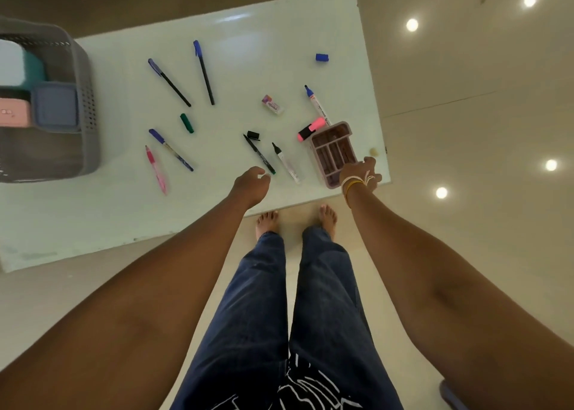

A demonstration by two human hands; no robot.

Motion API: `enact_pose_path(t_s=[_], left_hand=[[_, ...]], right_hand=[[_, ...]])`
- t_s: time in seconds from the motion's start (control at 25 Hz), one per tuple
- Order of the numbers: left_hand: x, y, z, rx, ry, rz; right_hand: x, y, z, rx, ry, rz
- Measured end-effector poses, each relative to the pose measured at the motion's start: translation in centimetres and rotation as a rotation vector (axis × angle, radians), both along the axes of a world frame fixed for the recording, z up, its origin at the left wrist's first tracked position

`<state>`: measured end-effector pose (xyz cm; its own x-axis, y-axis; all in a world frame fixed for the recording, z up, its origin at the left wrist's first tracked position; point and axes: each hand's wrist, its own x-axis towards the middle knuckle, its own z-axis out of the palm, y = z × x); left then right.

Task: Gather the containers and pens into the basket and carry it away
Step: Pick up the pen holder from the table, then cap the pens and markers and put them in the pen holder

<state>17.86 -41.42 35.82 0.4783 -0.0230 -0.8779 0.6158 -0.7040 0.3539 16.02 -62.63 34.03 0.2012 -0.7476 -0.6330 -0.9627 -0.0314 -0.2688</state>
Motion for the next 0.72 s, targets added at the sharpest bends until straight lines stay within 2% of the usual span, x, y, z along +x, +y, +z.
enact_pose_path(t_s=[0.08, 0.2, 0.28, 0.36, 0.44, 0.52, 0.6, 0.72], left_hand=[[0.0, -1.2, -0.1, -0.003, -0.007, 0.036], [0.3, -2.8, -0.4, 0.019, -0.023, 0.130], [0.8, -3.6, -1.0, 0.018, -0.033, 0.192], [1.5, -4.5, -2.2, 0.015, -0.044, 0.258], [1.6, -5.4, -3.5, 0.032, -0.048, 0.315], [0.9, -6.0, -4.8, 0.059, -0.095, 0.274], [-0.3, -6.4, -6.0, 0.067, -0.163, 0.174], [-1.4, -6.8, -7.6, 0.037, -0.166, 0.064]], right_hand=[[1.0, -0.2, 0.4, -0.143, 0.000, 0.121], [3.8, -1.1, 0.7, -0.266, -0.155, 0.427], [6.5, -1.2, 0.6, -0.275, -0.229, 0.737], [9.6, -1.1, -0.5, -0.167, -0.246, 0.982], [12.1, -0.7, -2.2, -0.010, -0.218, 1.131], [14.0, -0.1, -4.3, 0.072, -0.163, 1.276], [15.7, 0.5, -6.1, 0.030, -0.018, 1.513], [17.2, 0.6, -8.9, -0.166, 0.217, 1.864]])
